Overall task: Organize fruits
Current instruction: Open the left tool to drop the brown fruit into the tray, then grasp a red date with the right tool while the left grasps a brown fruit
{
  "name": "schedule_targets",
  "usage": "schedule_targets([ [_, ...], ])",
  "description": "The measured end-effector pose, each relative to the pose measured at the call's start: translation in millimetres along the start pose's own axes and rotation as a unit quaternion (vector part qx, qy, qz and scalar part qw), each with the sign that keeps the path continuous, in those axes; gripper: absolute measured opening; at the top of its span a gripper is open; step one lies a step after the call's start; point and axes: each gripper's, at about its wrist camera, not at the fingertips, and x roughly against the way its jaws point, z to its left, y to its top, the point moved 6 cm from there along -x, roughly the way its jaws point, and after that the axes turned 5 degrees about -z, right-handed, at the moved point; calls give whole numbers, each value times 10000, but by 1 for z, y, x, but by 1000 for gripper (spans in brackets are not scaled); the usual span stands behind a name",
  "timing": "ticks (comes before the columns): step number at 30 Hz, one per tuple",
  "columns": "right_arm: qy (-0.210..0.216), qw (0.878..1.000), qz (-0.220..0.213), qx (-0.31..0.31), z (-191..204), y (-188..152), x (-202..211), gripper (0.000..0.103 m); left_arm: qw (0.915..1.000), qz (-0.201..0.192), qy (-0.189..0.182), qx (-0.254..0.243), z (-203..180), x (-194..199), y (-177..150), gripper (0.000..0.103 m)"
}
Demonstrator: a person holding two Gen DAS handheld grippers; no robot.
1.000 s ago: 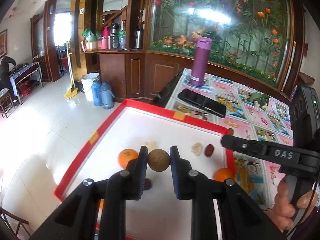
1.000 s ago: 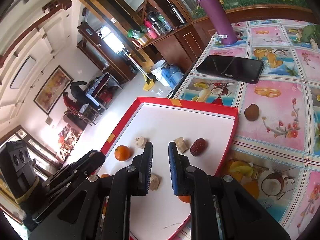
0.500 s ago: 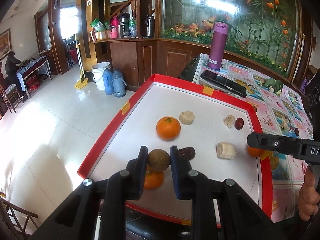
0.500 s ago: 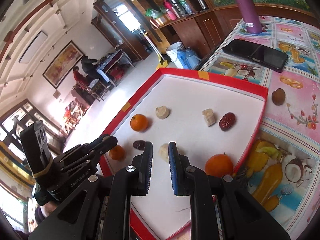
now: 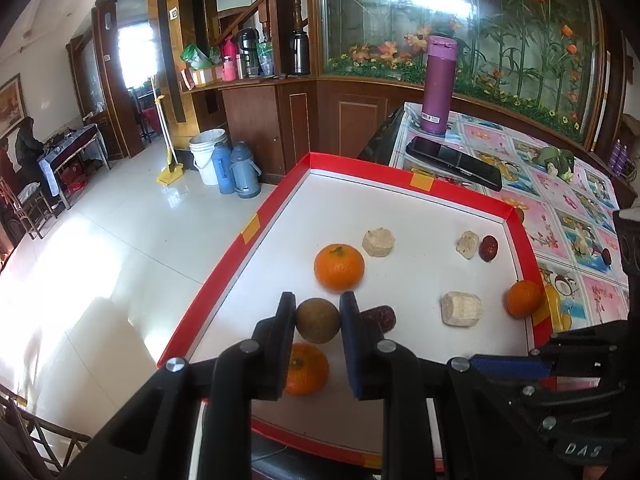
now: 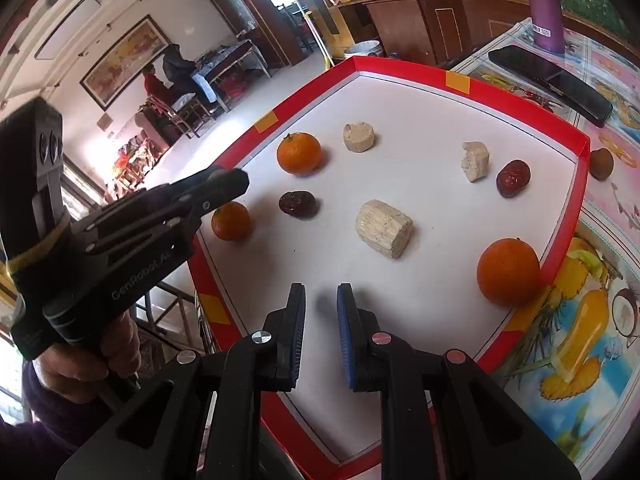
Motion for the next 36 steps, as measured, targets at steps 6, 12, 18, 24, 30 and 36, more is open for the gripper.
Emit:
schedule_targets([
  [6, -296, 9989, -35, 348, 6, -5, -2, 15, 9998, 175, 47, 28, 1, -18, 4, 25],
  [12, -617, 9950, -132, 776, 14, -10, -3, 16, 9992, 381, 60, 74, 2, -29, -3, 25],
  [18, -660, 9939, -89, 878, 16, -9, -6, 16, 9983, 563, 132, 4, 2, -35, -9, 25],
  [24, -765, 9940, -190, 763, 8, 1, 4, 30, 9978, 583, 295, 117, 7, -30, -4, 57],
  [30, -582, 9948, -819, 182, -27, 30, 48, 30, 9990, 134, 413, 86, 2, 0, 23, 72],
  [36, -680, 9875, -1266, -645, -93, 44, 99, 30, 9993, -272, 188, -146, -29, 29, 45, 86],
])
